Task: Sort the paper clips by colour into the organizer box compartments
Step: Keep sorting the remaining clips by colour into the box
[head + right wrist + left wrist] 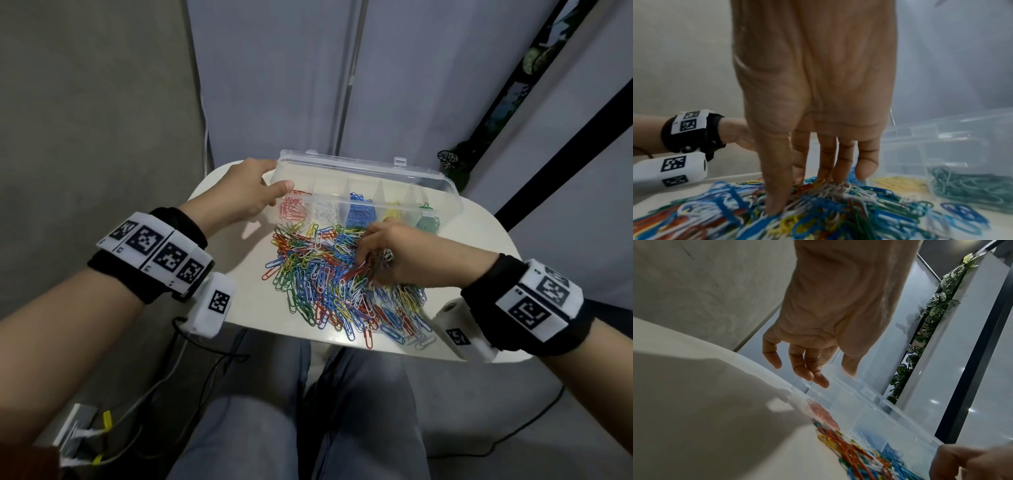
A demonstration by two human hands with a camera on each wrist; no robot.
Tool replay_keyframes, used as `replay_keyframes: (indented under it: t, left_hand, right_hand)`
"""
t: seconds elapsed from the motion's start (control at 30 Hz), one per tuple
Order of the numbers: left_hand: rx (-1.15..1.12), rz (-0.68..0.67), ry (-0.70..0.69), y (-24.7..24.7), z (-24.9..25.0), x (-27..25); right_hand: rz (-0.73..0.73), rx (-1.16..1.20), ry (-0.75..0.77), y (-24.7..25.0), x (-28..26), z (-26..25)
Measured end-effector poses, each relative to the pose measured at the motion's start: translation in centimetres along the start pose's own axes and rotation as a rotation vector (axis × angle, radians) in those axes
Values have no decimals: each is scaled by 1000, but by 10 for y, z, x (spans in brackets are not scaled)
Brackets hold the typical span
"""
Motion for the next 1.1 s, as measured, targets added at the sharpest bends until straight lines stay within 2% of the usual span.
replay_keyframes:
  t: [0.1,0.2,0.33,0.47,0.6,0.73,0.9,1.1]
  left_hand:
    - [3,-5,-6,0,-1,2]
    - [0,2,-7,-1,-3,2]
    - [-8,12,-9,-1,-3,2]
    - [-9,-2,-6,-2,-5,5]
    - [-14,-2,-2,-2,-4,4]
    - [8,4,-9,0,-3,4]
    - [151,-10,16,4,-8,14]
    - [386,141,-53,14,9,9]
  right_hand:
    - [105,38,11,7,7,5]
    - [210,150,-81,14,9,14]
    - [382,578,-209,23,2,28]
    - [362,1119,-331,19,-5,32]
    - [312,1434,-402,16,-8,31]
    - [317,1512,-410,15,-8,29]
    - [295,1519,-392,13,-7,24]
    - [283,1501,-335,11,0,13]
Point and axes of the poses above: each hand's wrist, its own x-axis towards the middle knuckle, its own y-axis out of the back of the hand, z = x × y, the point moved 5 cm from there along x, towards the middle knuckle, and after that the axes turned 12 degrees about x, right-handed, at the moved point
